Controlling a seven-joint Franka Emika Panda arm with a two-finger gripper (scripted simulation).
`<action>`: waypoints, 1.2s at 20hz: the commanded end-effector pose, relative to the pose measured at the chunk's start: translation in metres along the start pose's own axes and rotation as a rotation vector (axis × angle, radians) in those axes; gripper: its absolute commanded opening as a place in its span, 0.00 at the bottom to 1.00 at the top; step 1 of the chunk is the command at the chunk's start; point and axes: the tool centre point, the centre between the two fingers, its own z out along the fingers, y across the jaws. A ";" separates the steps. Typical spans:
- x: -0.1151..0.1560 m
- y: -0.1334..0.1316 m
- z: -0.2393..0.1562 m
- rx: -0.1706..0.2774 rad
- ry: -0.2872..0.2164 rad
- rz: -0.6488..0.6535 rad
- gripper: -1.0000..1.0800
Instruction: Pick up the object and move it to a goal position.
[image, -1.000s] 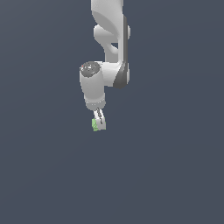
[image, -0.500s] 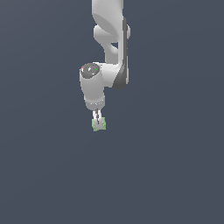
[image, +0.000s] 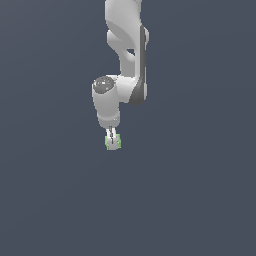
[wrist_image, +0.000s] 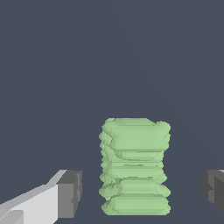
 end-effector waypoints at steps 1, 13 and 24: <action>0.000 0.001 0.012 -0.001 0.000 0.002 0.96; 0.000 0.000 0.036 -0.001 0.000 0.004 0.00; 0.000 0.000 0.032 0.001 0.000 0.003 0.00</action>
